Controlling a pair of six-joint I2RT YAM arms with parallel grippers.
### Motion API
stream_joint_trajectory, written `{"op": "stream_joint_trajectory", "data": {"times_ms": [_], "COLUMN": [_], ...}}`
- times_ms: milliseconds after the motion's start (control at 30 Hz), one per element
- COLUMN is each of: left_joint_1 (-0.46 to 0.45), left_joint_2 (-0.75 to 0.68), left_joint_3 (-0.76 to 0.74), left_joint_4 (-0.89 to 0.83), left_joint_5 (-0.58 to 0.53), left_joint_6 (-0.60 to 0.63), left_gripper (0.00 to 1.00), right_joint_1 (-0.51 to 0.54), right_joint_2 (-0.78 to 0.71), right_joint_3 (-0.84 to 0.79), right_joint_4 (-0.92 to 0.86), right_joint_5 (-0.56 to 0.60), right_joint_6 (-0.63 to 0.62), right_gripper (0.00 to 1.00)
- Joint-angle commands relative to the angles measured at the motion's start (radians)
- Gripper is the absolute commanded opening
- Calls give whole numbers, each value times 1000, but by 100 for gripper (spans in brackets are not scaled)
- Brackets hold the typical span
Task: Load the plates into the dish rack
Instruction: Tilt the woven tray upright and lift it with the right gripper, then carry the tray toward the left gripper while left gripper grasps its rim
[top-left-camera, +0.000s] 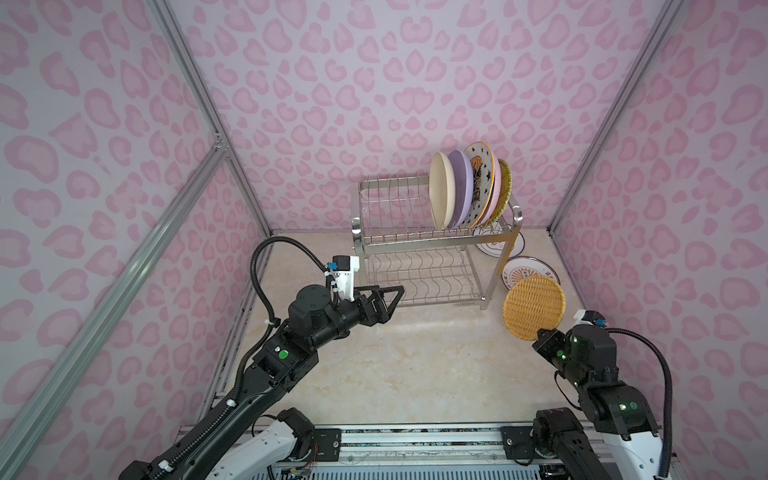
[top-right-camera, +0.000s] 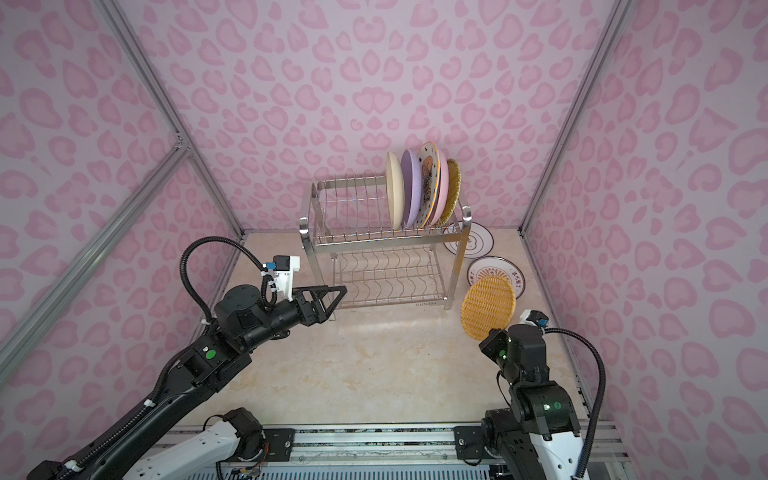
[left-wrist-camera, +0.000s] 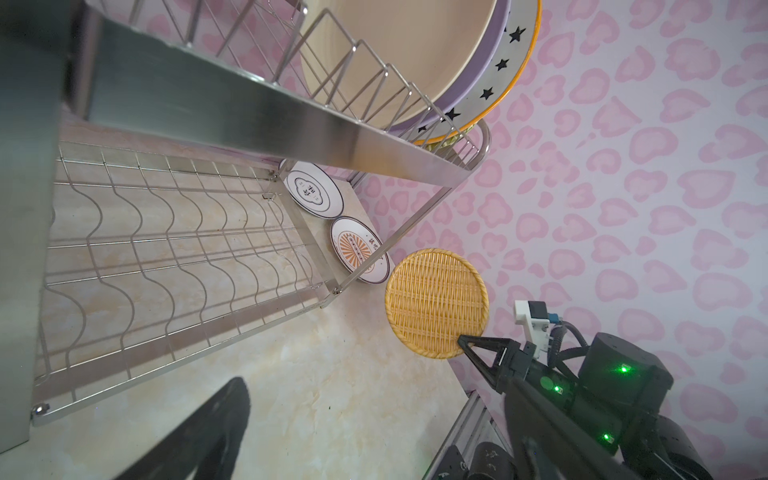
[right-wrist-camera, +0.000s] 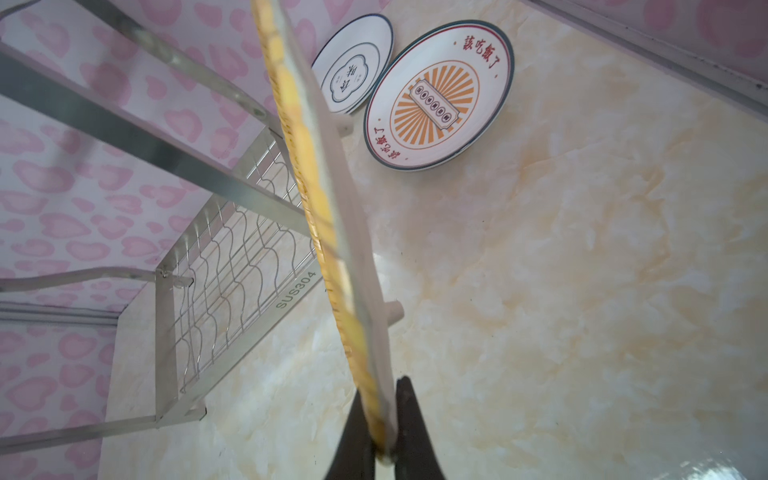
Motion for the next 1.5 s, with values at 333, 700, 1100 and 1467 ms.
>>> {"op": "stream_joint_trajectory", "data": {"times_ms": [333, 700, 1100, 1467], "left_joint_1": [1, 1, -2, -3], "left_joint_2": [87, 178, 227, 188], "left_joint_3": [37, 54, 13, -86], "left_joint_4": [32, 44, 118, 313], "left_joint_5": [91, 135, 119, 133], "left_joint_6": [-78, -199, -412, -678], "left_gripper": [98, 100, 99, 84], "right_joint_1": [397, 965, 1189, 1266], "right_joint_2": [79, 440, 599, 642], "right_joint_3": [73, 221, 151, 55], "right_joint_4": [-63, 99, 472, 825], "right_joint_5": [229, 848, 1163, 1275], "right_joint_6": [-131, -251, -682, -1027], "right_gripper": [0, 0, 0, 0]}}
